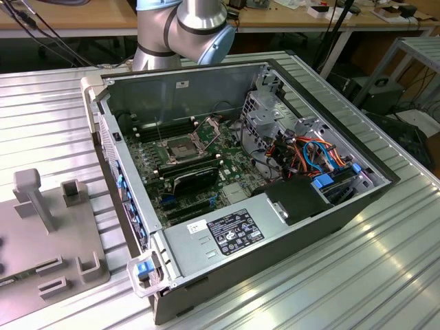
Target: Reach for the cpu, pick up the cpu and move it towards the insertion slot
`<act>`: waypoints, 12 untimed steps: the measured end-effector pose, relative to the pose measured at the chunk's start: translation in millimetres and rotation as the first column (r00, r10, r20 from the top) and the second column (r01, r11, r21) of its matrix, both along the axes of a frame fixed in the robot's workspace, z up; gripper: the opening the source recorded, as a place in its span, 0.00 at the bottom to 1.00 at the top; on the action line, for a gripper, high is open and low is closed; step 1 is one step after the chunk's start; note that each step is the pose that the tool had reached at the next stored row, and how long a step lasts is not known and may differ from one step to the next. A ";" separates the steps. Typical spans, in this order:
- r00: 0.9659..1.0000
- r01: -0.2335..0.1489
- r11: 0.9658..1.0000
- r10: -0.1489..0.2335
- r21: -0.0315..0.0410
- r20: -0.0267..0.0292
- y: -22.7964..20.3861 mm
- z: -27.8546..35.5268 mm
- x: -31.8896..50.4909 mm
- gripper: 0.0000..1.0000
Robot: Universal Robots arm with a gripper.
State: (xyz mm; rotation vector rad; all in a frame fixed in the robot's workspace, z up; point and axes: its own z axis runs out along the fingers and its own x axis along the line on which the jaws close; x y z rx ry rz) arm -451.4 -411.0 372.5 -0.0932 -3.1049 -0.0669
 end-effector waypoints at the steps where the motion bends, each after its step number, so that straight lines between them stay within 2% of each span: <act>1: 1.000 0.000 1.000 0.000 0.000 0.000 0.0 0.0 0.0 0.11; 9: 1.000 0.000 1.000 0.000 0.000 0.000 0.0 0.0 -0.2 0.11; 12: 1.000 0.000 1.000 0.000 0.000 0.000 0.0 0.0 -0.2 0.30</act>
